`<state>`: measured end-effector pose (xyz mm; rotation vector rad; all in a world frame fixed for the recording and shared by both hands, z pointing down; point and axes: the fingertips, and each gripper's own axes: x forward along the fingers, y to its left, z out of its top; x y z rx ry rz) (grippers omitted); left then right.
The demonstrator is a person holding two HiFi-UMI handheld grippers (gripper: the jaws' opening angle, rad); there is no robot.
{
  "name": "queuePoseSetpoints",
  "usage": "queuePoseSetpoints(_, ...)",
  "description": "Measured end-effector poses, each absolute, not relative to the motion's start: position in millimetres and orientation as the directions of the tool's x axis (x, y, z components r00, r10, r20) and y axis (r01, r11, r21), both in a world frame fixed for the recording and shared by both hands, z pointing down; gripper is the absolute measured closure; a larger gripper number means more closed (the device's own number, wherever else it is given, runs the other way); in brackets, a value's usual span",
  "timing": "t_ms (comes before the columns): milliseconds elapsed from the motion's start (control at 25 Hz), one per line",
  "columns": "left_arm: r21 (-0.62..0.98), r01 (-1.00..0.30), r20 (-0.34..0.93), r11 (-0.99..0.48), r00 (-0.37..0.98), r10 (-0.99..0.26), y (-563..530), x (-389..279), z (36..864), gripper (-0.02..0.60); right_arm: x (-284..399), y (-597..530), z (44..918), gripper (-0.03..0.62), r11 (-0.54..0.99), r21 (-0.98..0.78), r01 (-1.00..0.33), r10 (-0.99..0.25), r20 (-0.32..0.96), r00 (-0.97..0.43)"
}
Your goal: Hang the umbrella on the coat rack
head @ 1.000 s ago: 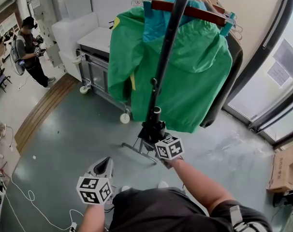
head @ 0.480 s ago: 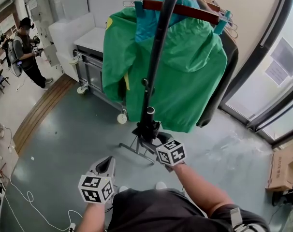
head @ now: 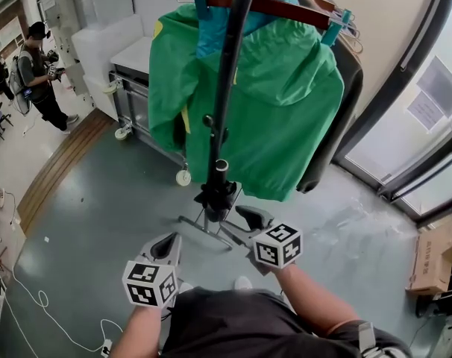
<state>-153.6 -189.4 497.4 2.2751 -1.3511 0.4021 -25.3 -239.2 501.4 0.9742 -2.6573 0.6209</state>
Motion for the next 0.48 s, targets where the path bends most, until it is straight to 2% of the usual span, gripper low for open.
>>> queuePoseSetpoints(200,0.234,-0.873,0.46,-0.428,0.487,-0.743,-190,-138,495,0.57,-6,-224,486,0.445,0.674,-0.346,-0.652,-0.568,0.321,-0.758)
queuePoseSetpoints(320,0.229,-0.87,0.46,-0.436,0.491,-0.739,-188,-130,495,0.569,3,-220,484,0.549,0.673,-0.322,-0.666,-0.589,0.312,-0.745)
queuePoseSetpoints(480,0.225,-0.866,0.457,-0.447,0.499,-0.736,-186,-119,493,0.569,14,-216,484,0.579,0.676,-0.307,-0.67,-0.597,0.305,-0.742)
